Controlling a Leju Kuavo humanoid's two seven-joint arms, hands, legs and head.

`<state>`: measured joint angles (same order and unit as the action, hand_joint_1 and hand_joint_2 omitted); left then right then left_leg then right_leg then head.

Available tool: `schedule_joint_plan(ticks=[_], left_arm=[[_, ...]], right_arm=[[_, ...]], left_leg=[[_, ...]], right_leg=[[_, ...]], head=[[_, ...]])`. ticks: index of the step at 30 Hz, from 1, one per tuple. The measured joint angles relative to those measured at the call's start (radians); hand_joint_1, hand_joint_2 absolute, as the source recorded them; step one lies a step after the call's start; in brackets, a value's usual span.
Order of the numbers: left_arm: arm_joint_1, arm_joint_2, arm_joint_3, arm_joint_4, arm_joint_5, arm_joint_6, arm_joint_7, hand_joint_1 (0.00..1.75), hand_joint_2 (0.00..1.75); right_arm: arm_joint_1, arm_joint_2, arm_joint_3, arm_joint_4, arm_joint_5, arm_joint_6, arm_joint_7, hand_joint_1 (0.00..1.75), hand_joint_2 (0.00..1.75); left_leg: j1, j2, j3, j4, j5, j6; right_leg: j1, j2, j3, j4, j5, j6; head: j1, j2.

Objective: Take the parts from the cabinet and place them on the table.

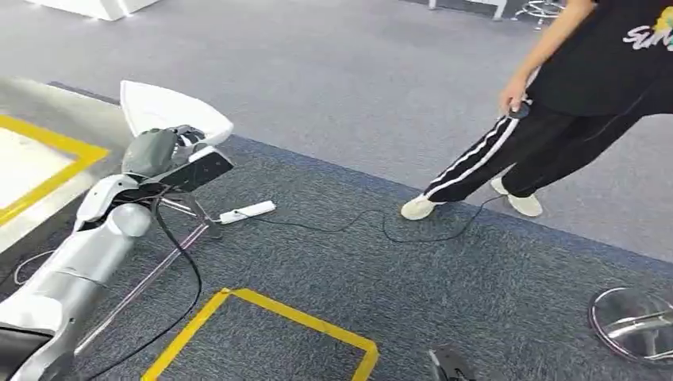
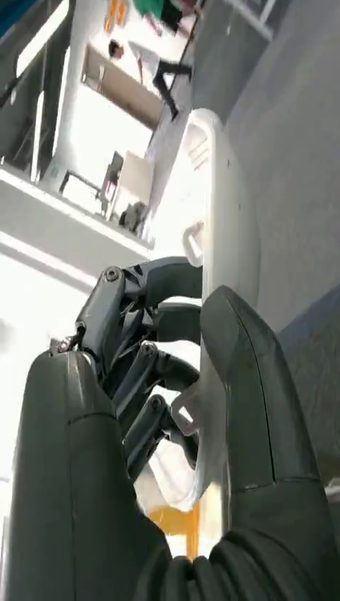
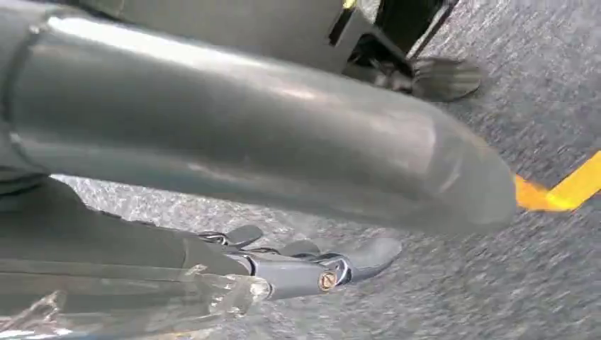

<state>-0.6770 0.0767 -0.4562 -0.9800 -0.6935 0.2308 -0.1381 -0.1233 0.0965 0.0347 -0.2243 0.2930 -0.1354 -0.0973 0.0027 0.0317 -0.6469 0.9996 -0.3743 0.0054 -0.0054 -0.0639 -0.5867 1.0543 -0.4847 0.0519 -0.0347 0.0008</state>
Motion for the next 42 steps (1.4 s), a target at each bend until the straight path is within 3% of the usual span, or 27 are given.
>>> schedule_joint_plan(ticks=[1,3,4,5,7,8,9,10,12,14,16,17,19,20,22,23,24,25,29,31,32,34,35,37,39,40,42], left_arm=[[-0.002,0.001,0.000,0.000,0.000,0.002,0.000,1.57,1.75],[-0.001,-0.004,0.000,0.000,-0.002,0.003,0.000,1.57,1.75],[0.002,-0.005,0.000,0.000,-0.005,0.004,0.000,1.57,1.75],[0.005,-0.004,0.000,0.000,-0.006,0.004,0.000,1.57,1.75],[0.008,-0.004,0.000,0.000,-0.006,0.005,0.000,1.57,1.75],[0.007,-0.004,0.000,0.000,-0.006,0.005,0.000,1.57,1.75],[0.007,-0.004,0.000,0.000,-0.006,0.006,0.000,1.57,1.75],[0.006,-0.003,0.000,0.000,-0.006,0.008,0.000,1.57,1.75],[0.008,-0.003,0.000,-0.001,-0.006,0.009,0.000,1.57,1.75],[0.010,0.005,0.001,-0.001,-0.006,0.009,0.000,1.57,1.75],[0.010,0.009,0.002,-0.001,-0.006,0.010,0.000,1.57,1.75],[0.006,0.008,0.002,-0.001,-0.006,0.011,0.000,1.57,1.75],[0.008,0.006,0.002,-0.001,-0.006,0.010,0.000,1.57,1.75],[0.010,0.006,0.002,-0.001,-0.006,0.010,0.000,1.57,1.75],[0.012,0.008,0.002,-0.001,-0.006,0.010,0.000,1.57,1.75],[0.010,0.007,0.002,-0.001,-0.006,0.010,0.000,1.57,1.75],[0.007,0.007,0.002,-0.001,-0.006,0.010,0.000,1.57,1.75],[0.002,0.006,0.002,-0.002,-0.006,0.010,0.000,1.57,1.75],[0.000,0.008,0.002,-0.003,-0.006,0.010,0.000,1.57,1.75],[-0.002,0.006,0.002,-0.005,-0.006,0.009,0.000,1.57,1.75],[-0.003,0.007,0.002,-0.005,-0.006,0.009,0.000,1.57,1.75],[0.000,0.002,0.002,-0.005,-0.006,0.009,0.000,1.57,1.75],[0.004,0.002,0.002,-0.005,-0.006,0.008,0.000,1.57,1.75],[0.007,0.002,0.002,-0.005,-0.006,0.008,0.000,1.57,1.75],[0.006,0.001,0.002,-0.005,-0.006,0.008,0.000,1.57,1.75],[0.005,0.001,0.002,-0.005,-0.006,0.008,0.000,1.57,1.75],[0.003,0.002,0.002,-0.005,-0.006,0.007,0.000,1.57,1.75]], right_arm=[[0.001,0.000,0.000,0.000,0.000,0.000,0.000,0.00,0.00],[0.007,0.000,-0.001,0.000,0.002,0.000,0.001,0.00,0.00],[0.009,0.000,-0.002,0.000,0.002,0.000,0.001,0.00,0.00],[0.009,0.000,-0.003,0.000,0.003,0.000,0.000,0.00,0.00],[0.006,0.000,-0.005,0.000,0.003,0.000,0.000,0.00,0.00],[0.004,0.000,-0.006,0.000,0.004,0.000,0.000,0.00,0.00],[0.004,0.000,-0.006,0.000,0.004,0.000,0.000,0.00,0.00],[0.004,0.000,-0.006,0.000,0.004,0.000,0.000,0.00,0.00],[0.004,0.000,-0.006,0.001,0.004,0.001,0.002,0.00,0.00],[0.004,0.000,-0.006,0.001,0.004,0.001,0.001,0.00,0.00],[-0.003,0.002,-0.007,0.000,0.006,0.001,0.000,0.00,0.00],[-0.003,0.002,-0.007,0.000,0.006,0.001,0.000,0.00,0.00],[0.003,0.002,-0.007,0.001,0.007,0.002,0.000,0.00,0.00],[0.006,0.002,-0.007,0.001,0.007,0.002,0.001,0.00,0.00],[0.005,0.002,-0.007,0.001,0.007,0.002,0.001,0.00,0.00],[0.003,0.002,-0.007,0.001,0.007,0.002,0.000,0.00,0.00],[0.002,0.002,-0.007,0.001,0.007,0.002,0.000,0.00,0.00],[0.002,0.002,-0.007,0.001,0.007,0.002,0.000,0.00,0.00],[0.000,0.002,-0.008,0.001,0.006,0.002,0.001,0.00,0.00],[-0.002,0.002,-0.008,0.000,0.006,0.002,0.000,0.00,0.00],[-0.001,0.002,-0.008,0.000,0.006,0.002,0.000,0.00,0.00],[0.007,0.002,-0.008,0.001,0.006,0.002,0.002,0.00,0.00],[0.009,0.002,-0.008,0.001,0.006,0.002,0.002,0.00,0.00],[0.007,0.002,-0.008,0.001,0.006,0.002,0.001,0.00,0.00],[0.004,0.002,-0.008,0.001,0.006,0.002,0.001,0.00,0.00],[0.004,0.002,-0.008,0.001,0.006,0.002,0.001,0.00,0.00],[0.004,0.002,-0.008,0.001,0.007,0.002,0.002,0.00,0.00]], left_leg=[[0.001,-0.013,0.001,0.000,-0.001,0.007],[0.000,-0.042,0.000,0.000,-0.001,0.013],[-0.001,-0.061,0.001,0.000,-0.001,0.013],[-0.001,-0.079,0.001,0.000,-0.001,0.013],[-0.001,-0.111,0.004,0.001,-0.001,0.013],[0.001,-0.126,0.006,0.002,-0.002,0.011],[0.003,-0.139,0.006,0.002,-0.003,0.005],[-0.002,-0.153,-0.001,0.009,-0.002,-0.002],[0.008,-0.173,-0.007,0.001,0.006,-0.016],[0.012,-0.193,-0.008,-0.003,0.010,-0.031],[0.000,-0.090,-0.031,0.046,-0.032,-0.036],[0.000,-0.063,-0.065,0.120,-0.070,-0.039],[0.002,-0.045,-0.134,0.262,-0.121,-0.041],[0.002,-0.045,-0.148,0.286,-0.118,-0.042],[0.001,-0.041,-0.112,0.210,-0.056,-0.039],[-0.002,-0.023,-0.067,0.126,-0.013,-0.034],[-0.009,0.027,-0.019,0.043,0.017,-0.026],[-0.022,0.074,0.005,-0.002,0.007,-0.025],[-0.021,0.013,0.002,-0.014,0.006,0.002],[-0.007,-0.010,0.009,-0.018,0.008,0.010],[-0.006,-0.022,0.008,-0.018,0.010,0.015],[-0.005,-0.054,0.008,-0.018,0.011,0.018],[-0.005,-0.072,0.008,-0.018,0.011,0.018],[-0.004,-0.102,0.009,-0.016,0.011,0.017],[0.000,-0.131,0.010,-0.013,0.011,0.010],[-0.003,-0.144,0.006,-0.008,0.009,0.003],[0.000,-0.165,-0.007,-0.005,0.014,-0.008]], right_leg=[[-0.001,0.036,-0.028,0.063,-0.034,0.001],[0.000,0.058,-0.112,0.227,-0.100,0.002],[0.000,0.061,-0.150,0.288,-0.114,0.002],[0.000,0.061,-0.163,0.294,-0.100,0.000],[-0.001,0.067,-0.121,0.176,-0.013,-0.006],[-0.003,0.085,-0.081,0.085,0.036,-0.007],[-0.009,0.131,-0.050,0.006,0.060,-0.008],[-0.017,0.154,-0.029,-0.020,0.046,-0.008],[-0.006,0.135,-0.029,-0.012,0.046,-0.012],[-0.009,0.117,-0.024,-0.020,0.052,-0.028],[-0.009,0.095,-0.019,-0.031,0.056,-0.039],[-0.007,0.085,-0.019,-0.031,0.057,-0.041],[-0.006,0.060,-0.018,-0.031,0.055,-0.043],[-0.006,0.046,-0.018,-0.030,0.054,-0.045],[-0.004,0.019,-0.016,-0.030,0.051,-0.043],[-0.004,0.006,-0.013,-0.030,0.049,-0.042],[-0.002,-0.005,-0.008,-0.031,0.047,-0.038],[0.007,-0.016,-0.007,-0.028,0.041,-0.032],[0.013,-0.072,0.008,-0.033,0.028,-0.014],[0.005,0.008,-0.013,0.016,-0.004,-0.003],[0.004,0.037,-0.046,0.084,-0.039,0.000],[0.004,0.057,-0.133,0.256,-0.105,0.004],[0.004,0.059,-0.159,0.292,-0.105,0.004],[0.003,0.062,-0.140,0.224,-0.042,0.002],[-0.002,0.098,-0.059,0.040,0.054,0.000],[-0.009,0.155,-0.036,-0.013,0.054,0.000],[-0.008,0.137,-0.023,-0.021,0.050,-0.009]], head=[[0.002,0.000],[0.005,0.000],[0.006,0.000],[0.005,0.000],[0.005,0.000],[0.006,0.000],[0.006,0.000],[0.004,0.000],[0.005,0.000],[0.004,0.000],[-0.009,0.000],[-0.010,0.000],[-0.011,0.000],[-0.011,0.000],[-0.011,0.000],[-0.011,0.000],[-0.011,0.000],[-0.012,0.000],[-0.011,0.000],[-0.002,0.000],[0.002,0.000],[0.005,0.000],[0.005,0.000],[0.006,0.000],[0.006,0.000],[0.006,0.000],[0.005,0.000]])
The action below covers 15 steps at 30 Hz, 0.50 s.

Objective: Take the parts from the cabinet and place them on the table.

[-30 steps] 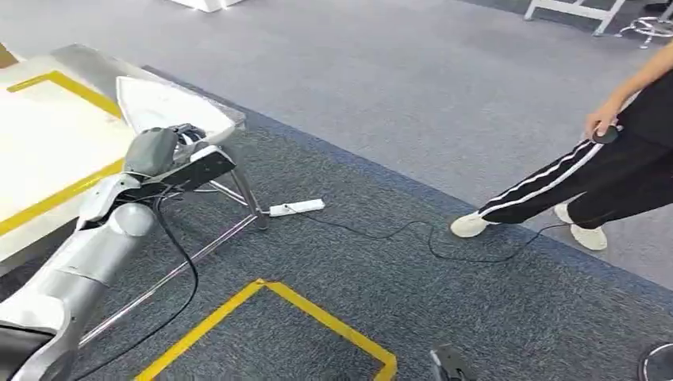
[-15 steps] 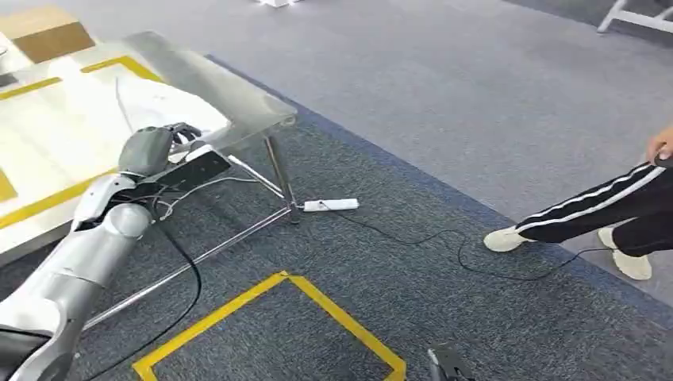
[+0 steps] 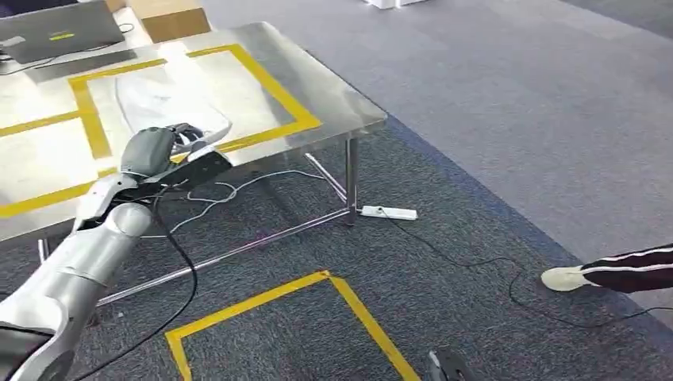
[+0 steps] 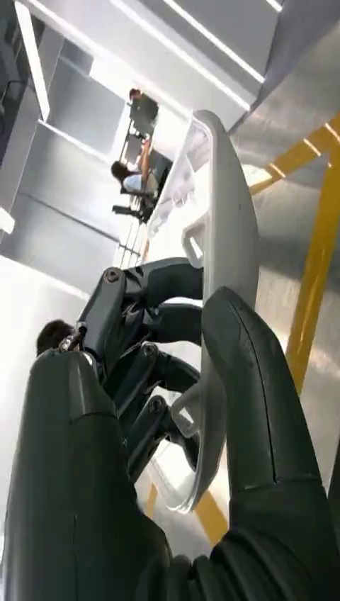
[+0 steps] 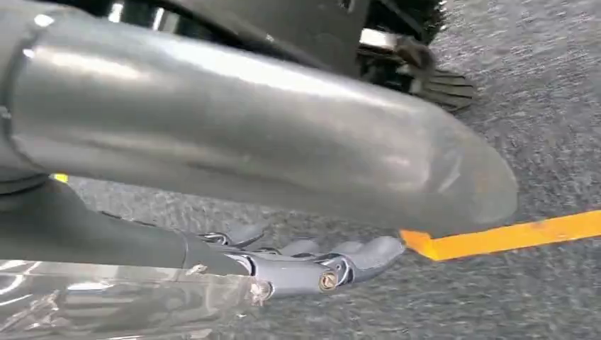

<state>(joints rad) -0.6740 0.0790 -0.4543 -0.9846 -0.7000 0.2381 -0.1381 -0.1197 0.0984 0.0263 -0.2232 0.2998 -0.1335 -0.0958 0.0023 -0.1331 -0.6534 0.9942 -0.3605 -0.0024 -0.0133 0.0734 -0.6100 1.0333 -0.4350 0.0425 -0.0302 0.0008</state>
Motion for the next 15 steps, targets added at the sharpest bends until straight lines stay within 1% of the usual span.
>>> schedule_joint_plan(ticks=[1,2,3,4,5,6,7,8,9,10,11,12,13,14,15], left_arm=[[0.001,0.003,0.000,0.000,0.000,0.000,0.000,1.57,1.75],[0.003,0.008,0.001,0.000,0.000,0.000,0.000,1.57,1.75],[0.006,0.010,0.002,0.000,0.000,0.000,0.000,1.57,1.75],[0.004,0.011,0.002,0.000,0.000,0.000,0.000,1.57,1.75],[0.001,0.010,0.002,0.000,0.000,0.000,0.000,1.57,1.75],[0.001,0.008,0.002,0.000,0.000,0.000,0.000,1.57,1.75],[0.003,0.007,0.002,0.000,0.000,-0.002,0.000,1.57,1.75],[0.005,0.007,0.002,0.000,0.000,-0.003,0.000,1.57,1.75],[0.007,0.008,0.002,0.000,0.000,-0.004,0.001,1.57,1.75],[0.007,0.008,0.002,0.000,0.000,-0.004,0.003,1.57,1.75],[0.007,0.008,0.002,0.000,0.000,-0.004,0.003,1.57,1.75],[0.006,0.008,0.002,0.000,0.000,-0.004,0.003,1.57,1.75],[0.004,0.008,0.002,0.000,0.000,-0.004,0.003,1.57,1.75],[-0.001,0.006,0.002,-0.001,0.000,-0.004,0.004,1.57,1.75],[0.000,0.004,0.002,-0.001,0.000,-0.004,0.005,1.57,1.75]], right_arm=[[0.000,0.000,0.000,0.000,0.000,0.000,0.000,0.00,0.00],[-0.002,0.000,-0.001,0.000,0.000,0.000,0.000,0.00,0.00],[-0.005,0.003,-0.002,0.000,0.001,0.000,0.000,0.00,0.00],[-0.006,0.003,-0.003,0.000,0.001,0.000,-0.001,0.00,0.00],[-0.005,0.003,-0.004,0.000,0.001,0.000,-0.002,0.00,0.00],[-0.002,0.003,-0.006,0.000,0.001,0.000,-0.002,0.00,0.00],[0.002,0.003,-0.007,0.000,0.001,0.000,-0.002,0.00,0.00],[0.004,0.003,-0.008,0.000,0.001,-0.001,-0.002,0.00,0.00],[0.004,0.003,-0.009,0.000,0.001,-0.003,-0.002,0.00,0.00],[0.003,0.003,-0.010,0.000,0.002,-0.005,-0.002,0.00,0.00],[0.002,0.003,-0.012,0.000,0.003,-0.008,-0.001,0.00,0.00],[0.001,0.003,-0.013,0.000,0.004,-0.010,-0.001,0.00,0.00],[0.001,0.003,-0.014,0.000,0.005,-0.011,-0.001,0.00,0.00],[0.000,0.003,-0.015,0.000,0.005,-0.014,-0.001,0.00,0.00],[0.001,0.003,-0.016,0.000,0.006,-0.017,0.000,0.00,0.00]], left_leg=[[0.005,-0.011,-0.002,-0.004,0.004,-0.007],[0.007,-0.021,-0.003,-0.005,0.007,-0.014],[0.004,0.004,-0.011,0.014,-0.001,-0.016],[-0.004,0.070,-0.023,0.048,-0.023,-0.024],[-0.003,0.102,-0.050,0.109,-0.062,-0.029],[-0.001,0.117,-0.083,0.181,-0.102,-0.032],[0.001,0.122,-0.117,0.250,-0.133,-0.034],[0.002,0.122,-0.140,0.298,-0.146,-0.035],[0.004,0.122,-0.139,0.297,-0.134,-0.036],[0.005,0.124,-0.118,0.255,-0.102,-0.035],[0.004,0.130,-0.078,0.178,-0.060,-0.034],[0.003,0.150,-0.030,0.093,-0.023,-0.032],[-0.002,0.210,0.008,0.025,-0.008,-0.029],[-0.013,0.214,0.016,0.001,-0.022,-0.022],[-0.010,0.203,0.012,0.005,-0.022,-0.011]], right_leg=[[0.005,-0.007,-0.001,0.003,0.000,-0.008],[0.005,-0.019,0.001,0.001,0.003,-0.015],[-0.001,-0.033,0.003,-0.006,0.007,-0.023],[0.000,-0.041,0.006,-0.007,0.007,-0.027],[0.001,-0.052,0.006,-0.007,0.006,-0.033],[0.002,-0.064,0.006,-0.007,0.005,-0.035],[0.002,-0.078,0.006,-0.007,0.003,-0.036],[0.002,-0.092,0.005,-0.007,0.002,-0.036],[0.002,-0.106,0.006,-0.007,0.001,-0.036],[0.002,-0.120,0.007,-0.006,-0.001,-0.035],[0.002,-0.134,0.009,-0.006,-0.003,-0.032],[0.002,-0.146,0.013,-0.006,-0.005,-0.029],[0.007,-0.155,0.018,-0.006,-0.009,-0.023],[0.016,-0.166,0.016,0.000,-0.015,-0.015],[0.018,-0.179,0.021,-0.007,-0.016,-0.012]], head=[[-0.001,0.000],[0.000,0.000],[0.000,0.000],[-0.014,0.000],[-0.020,0.000],[-0.019,0.000],[-0.020,0.000],[-0.021,0.000],[-0.020,0.000],[-0.020,0.000],[-0.020,0.000],[-0.020,0.000],[-0.021,0.000],[-0.024,0.000],[-0.016,0.000]])
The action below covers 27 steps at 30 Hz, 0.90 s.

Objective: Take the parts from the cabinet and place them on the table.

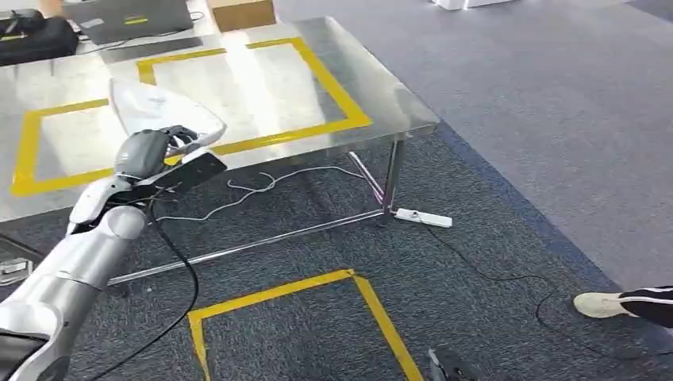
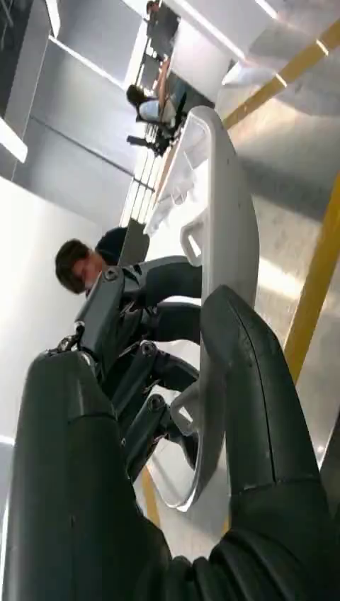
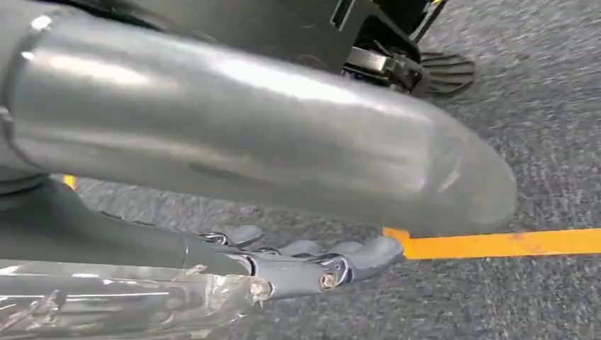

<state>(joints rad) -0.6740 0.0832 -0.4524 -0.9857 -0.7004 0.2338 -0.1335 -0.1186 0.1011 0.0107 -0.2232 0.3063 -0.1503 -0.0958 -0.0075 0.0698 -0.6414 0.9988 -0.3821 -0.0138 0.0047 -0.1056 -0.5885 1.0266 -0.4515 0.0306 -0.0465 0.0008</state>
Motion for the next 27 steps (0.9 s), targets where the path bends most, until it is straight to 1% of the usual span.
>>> schedule_joint_plan(ticks=[1,2,3,4,5,6,7,8,9,10,11,12,13,14,15,16,17,18,19,20,21,22,23,24,25,26,27], left_arm=[[0.003,0.001,0.000,0.000,0.000,0.000,0.002,1.57,1.75],[0.005,0.005,0.000,0.000,-0.001,0.000,0.003,1.57,1.75],[0.005,0.006,0.001,0.000,-0.001,0.001,0.003,1.57,1.75],[0.004,0.003,0.001,0.000,-0.001,0.002,0.004,1.57,1.75],[0.003,0.004,0.002,0.000,-0.002,0.002,0.005,1.57,1.75],[0.004,0.002,0.002,0.000,-0.002,0.003,0.005,1.57,1.75],[0.007,-0.001,0.002,0.000,-0.002,0.003,0.005,1.57,1.75],[0.011,-0.002,0.002,0.000,-0.002,0.003,0.005,1.57,1.75],[0.015,-0.001,0.002,0.000,-0.002,0.003,0.006,1.57,1.75],[0.017,-0.001,0.002,0.000,-0.002,0.003,0.006,1.57,1.75],[0.017,-0.001,0.002,0.000,-0.002,0.003,0.006,1.57,1.75],[0.016,-0.001,0.002,0.000,-0.002,0.003,0.006,1.57,1.75],[0.015,-0.001,0.002,0.000,-0.002,0.004,0.006,1.57,1.75],[0.013,-0.001,0.002,0.000,-0.002,0.005,0.006,1.57,1.75],[0.013,-0.003,0.002,0.000,-0.002,0.005,0.007,1.57,1.75],[0.014,0.000,0.002,0.000,-0.002,0.006,0.007,1.57,1.75],[0.018,0.003,0.003,0.000,-0.002,0.006,0.007,1.57,1.75],[0.019,0.005,0.003,0.000,-0.002,0.006,0.007,1.57,1.75],[0.021,0.005,0.004,0.000,-0.002,0.006,0.007,1.57,1.75],[0.017,0.005,0.004,0.000,-0.002,0.006,0.007,1.57,1.75],[0.014,0.003,0.004,0.000,-0.002,0.006,0.007,1.57,1.75],[0.014,0.002,0.004,0.000,-0.002,0.006,0.007,1.57,1.75],[0.017,0.002,0.004,0.000,-0.002,0.006,0.007,1.57,1.75],[0.019,0.002,0.004,0.000,-0.002,0.006,0.007,1.57,1.75],[0.020,0.003,0.004,0.000,-0.002,0.006,0.007,1.57,1.75],[0.019,0.003,0.004,0.000,-0.003,0.006,0.007,1.57,1.75],[0.018,0.003,0.004,0.000,-0.003,0.006,0.007,1.57,1.75]], right_arm=[[0.000,0.000,0.000,0.000,0.000,-0.001,0.000,0.00,0.00],[-0.001,0.000,-0.001,0.000,0.000,-0.001,0.000,0.00,0.00],[-0.003,0.000,-0.001,0.000,0.000,-0.002,0.000,0.00,0.00],[-0.005,0.000,-0.001,0.000,0.001,-0.002,0.000,0.00,0.00],[-0.005,0.000,-0.001,0.000,0.001,-0.002,0.000,0.00,0.00],[-0.002,0.000,-0.001,0.000,0.001,-0.002,0.000,0.00,0.00],[0.002,0.000,-0.001,0.000,0.001,-0.002,0.000,0.00,0.00],[0.005,0.000,-0.001,0.000,0.001,-0.002,0.000,0.00,0.00],[0.005,0.000,-0.001,0.000,0.001,-0.002,0.000,0.00,0.00],[0.005,0.000,-0.001,0.000,0.001,-0.002,0.000,0.00,0.00],[0.003,0.000,-0.001,0.000,0.001,-0.002,0.000,0.00,0.00],[0.003,0.000,-0.002,0.000,0.001,-0.002,0.000,0.00,0.00],[0.003,0.000,-0.002,0.000,0.001,-0.002,0.000,0.00,0.00],[0.003,0.000,-0.002,0.000,0.001,-0.002,0.000,0.00,0.00],[0.002,0.000,-0.002,0.000,0.002,-0.002,0.000,0.00,0.00],[0.002,0.000,-0.002,0.000,0.002,-0.002,0.001,0.00,0.00],[0.002,0.000,-0.003,0.000,0.002,-0.002,0.000,0.00,0.00],[0.000,0.001,-0.003,0.000,0.003,-0.003,0.000,0.00,0.00],[-0.003,0.002,-0.004,0.000,0.003,-0.003,0.000,0.00,0.00],[-0.004,0.002,-0.005,0.000,0.003,-0.003,-0.001,0.00,0.00],[-0.002,0.002,-0.006,0.000,0.003,-0.001,-0.001,0.00,0.00],[0.001,0.002,-0.006,0.000,0.003,-0.001,-0.001,0.00,0.00],[0.003,0.002,-0.007,0.000,0.003,-0.001,-0.001,0.00,0.00],[0.004,0.002,-0.007,0.000,0.003,-0.001,-0.001,0.00,0.00],[0.003,0.002,-0.008,0.000,0.003,-0.001,0.000,0.00,0.00],[0.002,0.002,-0.008,0.000,0.003,-0.001,0.000,0.00,0.00],[0.001,0.002,-0.008,0.000,0.004,-0.001,0.000,0.00,0.00]], left_leg=[[-0.001,-0.015,-0.001,0.000,-0.001,0.004],[-0.002,-0.029,-0.002,0.000,-0.002,0.010],[0.005,-0.042,0.003,-0.006,0.002,0.019],[0.009,-0.053,0.004,-0.006,0.002,0.021],[0.011,-0.065,0.004,-0.006,0.001,0.028],[0.011,-0.076,0.004,-0.006,0.001,0.033],[0.011,-0.093,0.004,-0.006,0.000,0.035],[0.010,-0.108,0.005,-0.005,0.000,0.035],[0.010,-0.124,0.005,-0.005,0.000,0.035],[0.010,-0.140,0.006,-0.004,0.000,0.035],[0.011,-0.157,0.007,-0.004,-0.001,0.034],[0.012,-0.173,0.011,-0.004,-0.002,0.032],[0.014,-0.184,0.011,-0.003,-0.003,0.027],[0.009,-0.198,0.005,0.002,-0.003,0.019],[0.013,-0.208,-0.003,0.003,0.001,0.014],[0.019,-0.224,-0.006,-0.003,0.006,0.005],[0.022,-0.235,-0.006,-0.007,0.009,-0.002],[0.020,-0.246,-0.008,-0.007,0.009,-0.009],[0.013,-0.182,-0.012,0.005,-0.001,-0.013],[0.010,-0.123,-0.032,0.046,-0.029,-0.020],[0.010,-0.094,-0.070,0.122,-0.069,-0.025],[0.012,-0.082,-0.112,0.205,-0.104,-0.027],[0.014,-0.080,-0.152,0.281,-0.129,-0.029],[0.016,-0.080,-0.170,0.310,-0.129,-0.030],[0.016,-0.079,-0.161,0.292,-0.105,-0.030],[0.016,-0.076,-0.132,0.232,-0.064,-0.028],[0.014,-0.063,-0.084,0.143,-0.018,-0.025]], right_leg=[[0.000,-0.013,0.006,-0.003,-0.003,0.004],[0.000,-0.027,0.011,-0.006,-0.004,0.008],[-0.004,-0.024,0.013,-0.004,-0.010,0.017],[-0.007,0.036,0.003,0.015,-0.024,0.024],[-0.009,0.079,-0.024,0.075,-0.060,0.025],[-0.008,0.095,-0.064,0.161,-0.100,0.026],[-0.008,0.101,-0.108,0.248,-0.135,0.027],[-0.008,0.103,-0.141,0.306,-0.150,0.026],[-0.008,0.103,-0.156,0.320,-0.141,0.025],[-0.008,0.103,-0.148,0.287,-0.107,0.023],[-0.009,0.108,-0.119,0.213,-0.056,0.020],[-0.011,0.126,-0.073,0.110,-0.001,0.018],[-0.017,0.172,-0.041,0.037,0.030,0.017],[-0.028,0.220,-0.023,0.011,0.015,0.015],[-0.025,0.210,-0.017,0.005,0.012,0.016],[-0.022,0.201,-0.018,0.006,0.010,0.012],[-0.018,0.190,-0.017,0.006,0.010,0.006],[-0.025,0.175,-0.012,-0.001,0.014,-0.002],[-0.025,0.161,-0.008,-0.005,0.016,-0.007],[-0.024,0.150,-0.006,-0.006,0.014,-0.014],[-0.022,0.136,-0.005,-0.006,0.012,-0.017],[-0.021,0.121,-0.003,-0.006,0.010,-0.019],[-0.021,0.104,-0.003,-0.006,0.009,-0.021],[-0.021,0.090,-0.002,-0.005,0.007,-0.021],[-0.020,0.076,0.000,-0.005,0.005,-0.020],[-0.020,0.061,0.003,-0.005,0.002,-0.018],[-0.019,0.047,0.009,-0.005,-0.002,-0.016]], head=[[-0.002,0.000],[0.000,0.000],[-0.003,0.000],[0.004,0.000],[0.008,0.000],[0.010,0.000],[0.011,0.000],[0.011,0.000],[0.011,0.000],[0.011,0.000],[0.011,0.000],[0.012,0.000],[0.012,0.000],[0.011,0.000],[0.010,0.000],[0.011,0.000],[0.011,0.000],[0.011,0.000],[0.011,0.000],[-0.006,0.000],[-0.007,0.000],[-0.007,0.000],[-0.007,0.000],[-0.008,0.000],[-0.007,0.000],[-0.008,0.000],[-0.007,0.000]])
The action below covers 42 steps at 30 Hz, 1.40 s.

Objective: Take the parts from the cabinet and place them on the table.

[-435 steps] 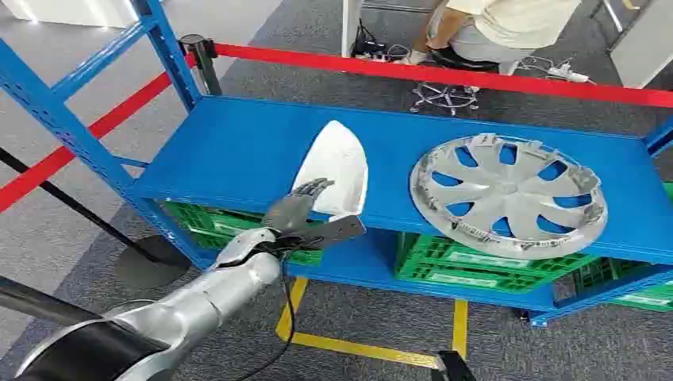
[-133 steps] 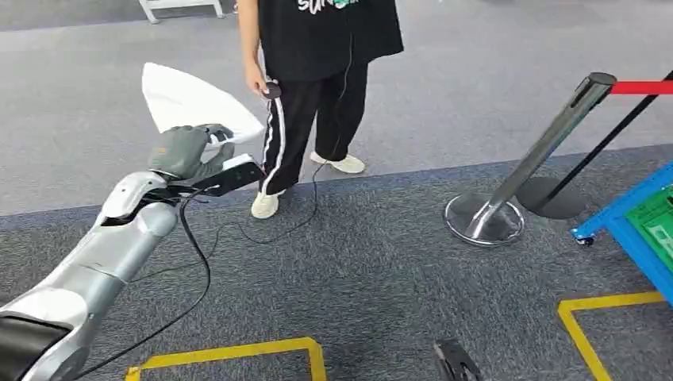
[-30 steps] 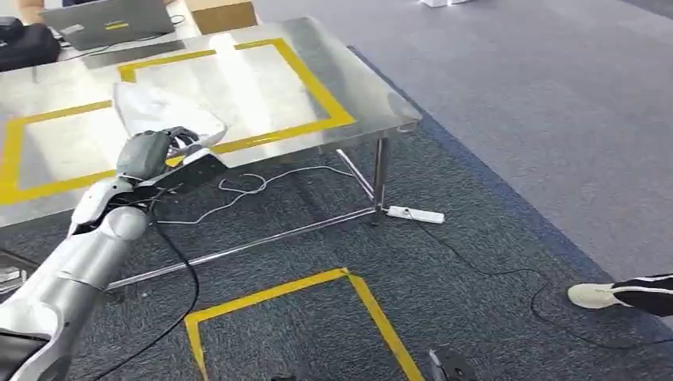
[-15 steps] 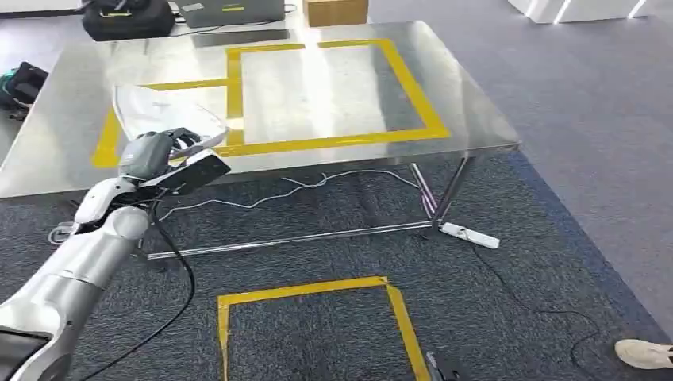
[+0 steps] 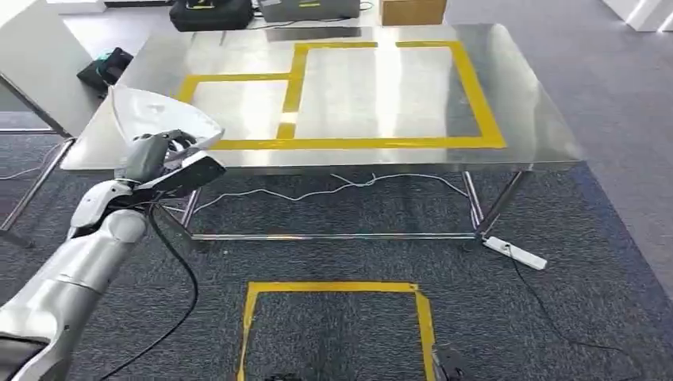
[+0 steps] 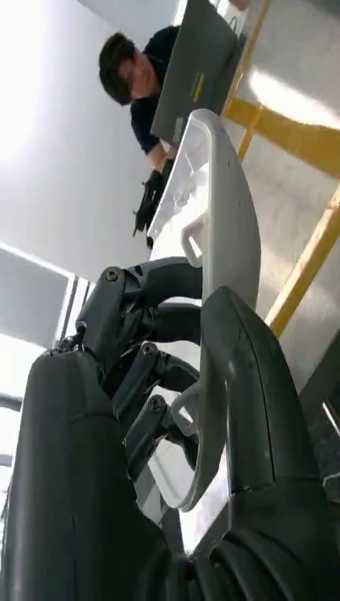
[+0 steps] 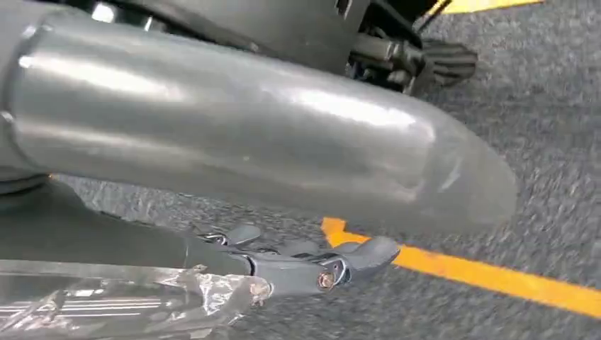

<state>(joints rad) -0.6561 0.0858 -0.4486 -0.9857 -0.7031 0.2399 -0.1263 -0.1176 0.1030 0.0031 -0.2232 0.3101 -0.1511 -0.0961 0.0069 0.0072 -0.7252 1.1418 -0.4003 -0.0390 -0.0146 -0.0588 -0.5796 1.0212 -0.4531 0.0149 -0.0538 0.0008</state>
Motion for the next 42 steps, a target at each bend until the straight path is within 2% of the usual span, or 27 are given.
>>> schedule_joint_plan(ticks=[1,2,3,6,7,8,9,11,12,13,14,16,17,18,21,23,24,26,27,28,29,32,34,36,38,39,42], left_arm=[[-0.002,0.000,0.000,0.000,0.000,0.000,0.000,1.57,1.75],[-0.007,0.000,0.000,0.000,0.000,0.000,0.000,1.57,1.75],[-0.009,-0.003,0.000,0.000,0.000,0.000,0.000,1.57,1.75],[-0.003,0.000,0.000,0.000,-0.006,0.003,-0.004,1.57,1.75],[-0.002,0.000,0.000,0.000,-0.008,0.003,-0.014,1.57,1.75],[-0.004,0.003,0.000,0.000,-0.008,0.002,-0.028,1.57,1.75],[-0.005,0.003,0.000,-0.001,-0.003,-0.001,-0.048,1.57,1.75],[-0.002,0.003,-0.002,-0.003,0.024,-0.024,-0.119,1.57,1.75],[0.002,0.004,-0.003,-0.004,0.043,-0.037,-0.160,1.57,1.75],[0.008,0.006,-0.004,-0.008,0.065,-0.053,-0.197,1.57,1.75],[0.014,0.008,-0.005,-0.015,0.081,-0.065,-0.225,1.57,1.75],[0.021,0.014,-0.008,-0.038,0.101,-0.079,-0.283,1.57,1.75],[0.022,0.017,-0.010,-0.047,0.106,-0.080,-0.301,1.57,1.75],[0.023,0.022,-0.011,-0.056,0.113,-0.082,-0.315,1.57,1.75],[0.036,0.032,-0.012,-0.081,0.137,-0.082,-0.349,1.57,1.75],[0.043,0.034,-0.015,-0.099,0.141,-0.082,-0.355,1.57,1.75],[0.042,0.035,-0.018,-0.102,0.142,-0.082,-0.357,1.57,1.75],[0.049,0.040,-0.021,-0.103,0.144,-0.082,-0.359,1.57,1.75],[0.056,0.042,-0.022,-0.103,0.145,-0.082,-0.359,1.57,1.75],[0.063,0.043,-0.022,-0.103,0.148,-0.082,-0.359,1.57,1.75],[0.068,0.044,-0.023,-0.103,0.151,-0.081,-0.364,1.57,1.75],[0.072,0.045,-0.024,-0.105,0.160,-0.072,-0.382,1.57,1.75],[0.079,0.045,-0.026,-0.108,0.165,-0.064,-0.396,1.57,1.75],[0.086,0.041,-0.026,-0.112,0.166,-0.063,-0.403,1.57,1.75],[0.086,0.037,-0.026,-0.118,0.164,-0.070,-0.410,1.57,1.75],[0.085,0.033,-0.026,-0.119,0.164,-0.075,-0.413,1.57,1.75],[0.088,0.020,-0.037,-0.119,0.161,-0.091,-0.416,1.57,1.75]], right_arm=[[-0.001,0.000,0.000,0.000,0.000,0.001,0.000,0.00,0.00],[-0.001,0.000,0.000,0.000,0.000,0.001,0.000,0.00,0.00],[-0.002,0.000,0.000,0.000,0.000,0.001,0.000,0.00,0.00],[-0.004,0.000,-0.002,0.000,-0.006,0.001,-0.004,0.00,0.00],[-0.006,0.000,-0.006,0.000,-0.010,0.002,-0.006,0.00,0.00],[-0.007,0.000,-0.011,0.000,-0.010,0.003,-0.008,0.00,0.00],[-0.007,0.000,-0.015,0.000,-0.010,0.007,-0.008,0.00,0.00],[-0.003,0.000,-0.017,0.000,-0.003,0.022,-0.008,0.00,0.00],[-0.002,0.000,-0.018,0.000,0.001,0.028,-0.006,0.00,0.00],[-0.004,0.000,-0.018,0.000,0.005,0.036,-0.006,0.00,0.00],[-0.005,0.000,-0.018,0.000,0.009,0.041,-0.006,0.00,0.00],[-0.008,0.000,-0.018,0.000,0.018,0.050,-0.006,0.00,0.00],[-0.009,0.000,-0.018,0.000,0.020,0.052,-0.006,0.00,0.00],[-0.014,0.002,-0.018,0.000,0.023,0.055,-0.006,0.00,0.00],[-0.014,0.002,-0.018,0.000,0.032,0.058,-0.006,0.00,0.00],[-0.016,0.003,-0.018,-0.002,0.034,0.060,-0.008,0.00,0.00],[-0.018,0.003,-0.018,-0.002,0.034,0.060,-0.008,0.00,0.00],[-0.018,0.004,-0.018,-0.002,0.034,0.060,-0.008,0.00,0.00],[-0.015,0.004,-0.018,-0.001,0.034,0.061,-0.008,0.00,0.00],[-0.012,0.004,-0.018,-0.001,0.035,0.061,-0.008,0.00,0.00],[-0.011,0.004,-0.018,-0.001,0.035,0.061,-0.007,0.00,0.00],[-0.013,0.005,-0.018,-0.001,0.039,0.062,-0.007,0.00,0.00],[-0.018,0.005,-0.019,0.000,0.045,0.063,-0.005,0.00,0.00],[-0.019,0.005,-0.019,0.000,0.048,0.066,-0.005,0.00,0.00],[-0.023,0.005,-0.019,-0.002,0.052,0.071,-0.005,0.00,0.00],[-0.026,0.005,-0.019,-0.002,0.054,0.073,-0.006,0.00,0.00],[-0.031,0.008,-0.018,-0.002,0.056,0.078,-0.005,0.00,0.00]], left_leg=[[-0.004,0.043,0.050,-0.089,0.036,0.005],[-0.016,0.103,0.078,-0.136,0.031,0.004],[-0.014,0.085,0.077,-0.144,0.027,0.021],[-0.015,0.048,0.073,-0.145,0.025,0.036],[-0.007,0.038,0.076,-0.149,0.027,0.042],[-0.006,0.031,0.077,-0.149,0.026,0.048],[-0.005,0.023,0.077,-0.149,0.026,0.053],[-0.006,0.002,0.077,-0.148,0.024,0.057],[-0.006,-0.007,0.079,-0.148,0.024,0.058],[-0.006,-0.014,0.081,-0.148,0.019,0.058],[-0.006,-0.021,0.084,-0.148,0.017,0.057],[-0.004,-0.030,0.098,-0.147,0.003,0.050],[-0.008,-0.032,0.101,-0.145,-0.003,0.044],[-0.013,-0.035,0.098,-0.138,-0.010,0.039],[-0.009,-0.035,0.103,-0.146,-0.017,0.025],[-0.009,-0.020,0.097,-0.113,-0.025,0.013],[-0.007,-0.019,0.065,-0.056,-0.040,0.007],[-0.005,-0.018,-0.044,0.110,-0.084,-0.001],[-0.005,-0.018,-0.095,0.169,-0.086,-0.002],[-0.005,-0.018,-0.120,0.176,-0.063,-0.001],[-0.005,-0.018,-0.124,0.140,-0.016,0.002],[-0.005,-0.016,-0.055,-0.104,0.172,0.016],[-0.011,-0.016,-0.032,-0.120,0.120,0.029],[-0.015,-0.019,-0.036,-0.114,0.109,0.043],[-0.007,-0.020,-0.016,-0.127,0.093,0.055],[-0.006,-0.019,-0.007,-0.131,0.087,0.061],[-0.009,-0.020,0.006,-0.132,0.069,0.065]], right_leg=[[0.003,-0.011,0.006,0.000,-0.005,0.004],[0.014,-0.021,0.010,0.002,-0.012,0.011],[0.017,-0.030,0.010,0.004,-0.017,0.015],[0.020,-0.069,0.025,-0.006,-0.025,0.027],[0.014,-0.046,0.016,0.001,-0.033,0.036],[0.012,0.007,0.006,0.034,-0.057,0.039],[0.012,0.037,-0.024,0.102,-0.093,0.038],[0.013,0.056,-0.113,0.277,-0.160,0.040],[0.013,0.057,-0.145,0.324,-0.165,0.040],[0.013,0.057,-0.153,0.317,-0.142,0.039],[0.012,0.057,-0.137,0.267,-0.099,0.038],[0.010,0.057,-0.059,0.090,0.001,0.036],[0.009,0.058,-0.031,0.029,0.008,0.036],[0.008,0.060,-0.010,0.007,-0.011,0.027],[0.013,0.061,-0.012,0.011,-0.018,0.008],[0.005,0.063,0.017,0.004,-0.026,-0.006],[0.005,0.062,0.028,0.003,-0.034,-0.012],[0.004,0.063,0.053,0.003,-0.057,-0.013],[0.003,0.063,0.068,0.003,-0.069,-0.013],[0.003,0.063,0.085,0.004,-0.076,-0.011],[0.003,0.066,0.105,0.004,-0.091,-0.006],[0.003,0.068,0.164,0.003,-0.143,0.002],[0.008,0.071,0.155,-0.002,-0.162,0.018],[0.006,0.068,0.169,-0.033,-0.160,0.029],[0.009,0.066,0.191,-0.035,-0.178,0.038],[0.011,0.066,0.168,0.014,-0.200,0.032],[0.020,0.067,-0.008,0.282,-0.284,0.021]], head=[[0.000,0.000],[-0.003,0.000],[-0.002,0.000],[0.004,0.000],[0.004,0.000],[0.009,0.000],[0.012,0.000],[0.016,0.000],[0.015,0.000],[0.016,0.000],[0.016,0.000],[0.017,0.000],[0.019,0.000],[0.022,0.000],[0.019,0.000],[0.014,0.000],[0.011,0.000],[0.011,0.000],[0.011,0.000],[0.011,0.000],[0.010,0.000],[0.011,0.000],[0.012,0.000],[0.022,0.000],[0.024,0.000],[0.029,0.000],[0.032,0.000]])
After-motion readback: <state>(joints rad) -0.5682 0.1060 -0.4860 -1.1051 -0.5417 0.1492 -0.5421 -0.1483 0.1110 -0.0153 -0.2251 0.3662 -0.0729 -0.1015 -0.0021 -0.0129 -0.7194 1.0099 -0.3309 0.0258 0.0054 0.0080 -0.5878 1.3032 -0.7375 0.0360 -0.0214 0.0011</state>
